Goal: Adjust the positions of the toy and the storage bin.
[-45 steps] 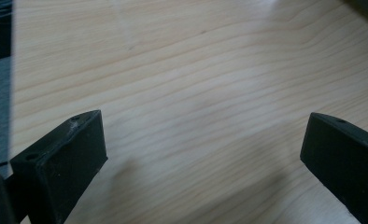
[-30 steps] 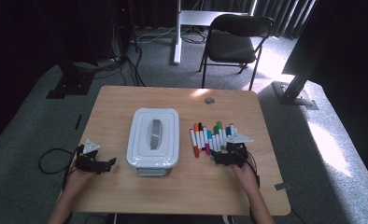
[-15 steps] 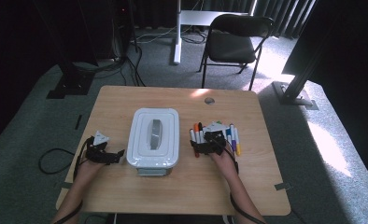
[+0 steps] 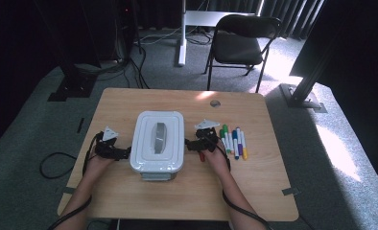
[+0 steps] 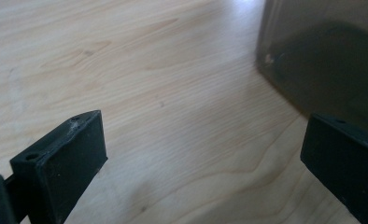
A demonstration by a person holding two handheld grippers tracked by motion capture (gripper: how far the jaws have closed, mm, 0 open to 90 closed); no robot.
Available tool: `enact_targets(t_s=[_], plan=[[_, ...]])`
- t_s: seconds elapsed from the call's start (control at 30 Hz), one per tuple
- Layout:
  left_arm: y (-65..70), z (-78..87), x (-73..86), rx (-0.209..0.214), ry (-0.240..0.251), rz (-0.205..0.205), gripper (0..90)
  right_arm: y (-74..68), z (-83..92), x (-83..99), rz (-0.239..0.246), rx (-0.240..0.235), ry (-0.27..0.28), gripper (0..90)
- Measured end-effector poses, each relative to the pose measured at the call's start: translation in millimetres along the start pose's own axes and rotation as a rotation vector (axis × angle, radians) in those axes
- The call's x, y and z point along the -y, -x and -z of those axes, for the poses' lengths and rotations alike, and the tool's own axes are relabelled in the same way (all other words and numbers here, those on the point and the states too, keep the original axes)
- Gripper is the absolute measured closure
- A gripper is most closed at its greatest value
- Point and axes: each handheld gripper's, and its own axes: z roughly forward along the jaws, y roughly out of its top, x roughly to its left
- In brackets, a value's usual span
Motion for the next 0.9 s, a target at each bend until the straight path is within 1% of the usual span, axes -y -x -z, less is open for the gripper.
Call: enact_targets(t_s=[0.13,0.17,0.23,0.3,0.33,0.37,0.4,0.43,0.47,0.6,0.63,0.67,0.73,0.8,0.83,0.87,0.9], plan=[[0.2,-1.8,-3.3,0.004,0.005,0.006,0.8,-1.4,-3.0,-0.7,-0.009,-0.015,0.011,16.0],[1.1,-1.9,-5.6,0.014,0.013,0.011,0.8,-3.3,-4.3,-1.4,-0.001,-0.034,0.012,16.0],[3.0,-2.0,-7.2,0.027,0.010,0.004,0.8,-4.7,-4.8,-2.6,0.002,-0.051,0.018,16.0],[6.6,-1.5,-9.4,0.047,0.007,-0.003,0.8,-5.7,-4.3,-3.9,0.009,-0.048,0.028,17.1],[8.0,-1.2,-10.3,0.059,0.008,-0.001,0.8,-5.7,-3.9,-4.4,0.005,-0.048,0.033,17.1],[8.0,-1.2,-10.3,0.059,0.008,-0.001,0.8,-5.7,-3.9,-4.4,0.005,-0.048,0.033,17.1],[11.1,-0.5,-12.5,0.070,0.010,-0.003,0.8,-5.1,-3.5,-4.6,0.001,-0.053,0.036,17.1],[16.1,0.4,-15.4,0.051,0.007,-0.017,0.8,-4.2,-2.3,-4.7,-0.014,-0.072,0.048,18.0],[17.4,1.2,-16.4,0.038,0.006,-0.025,0.8,-4.4,-2.0,-4.7,-0.012,-0.075,0.046,18.7],[19.1,2.6,-17.0,0.031,0.007,-0.016,0.9,-5.1,-1.6,-4.9,-0.003,-0.085,0.041,19.6],[20.1,3.8,-17.0,0.032,0.005,-0.019,0.9,-5.2,-1.3,-4.8,0.000,-0.089,0.042,19.6],[22.9,6.7,-17.1,0.023,0.006,-0.028,0.9,-5.2,-0.4,-4.8,0.011,-0.104,0.035,20.5],[26.1,9.6,-17.3,0.021,0.005,-0.036,0.9,-5.4,1.0,-4.2,0.030,-0.114,0.039,20.6],[27.6,10.6,-17.3,0.019,0.004,-0.041,1.0,-4.8,1.8,-3.4,0.035,-0.122,0.040,20.7],[29.8,11.5,-16.5,0.032,0.006,-0.036,1.0,-4.8,2.6,-2.8,0.030,-0.128,0.046,21.2],[31.2,12.1,-16.1,0.039,0.004,-0.034,0.9,-4.5,3.1,-1.7,0.025,-0.127,0.051,21.3],[33.0,12.6,-15.7,0.042,0.005,-0.038,0.9,-3.7,3.5,-0.9,0.019,-0.137,0.049,21.7]])
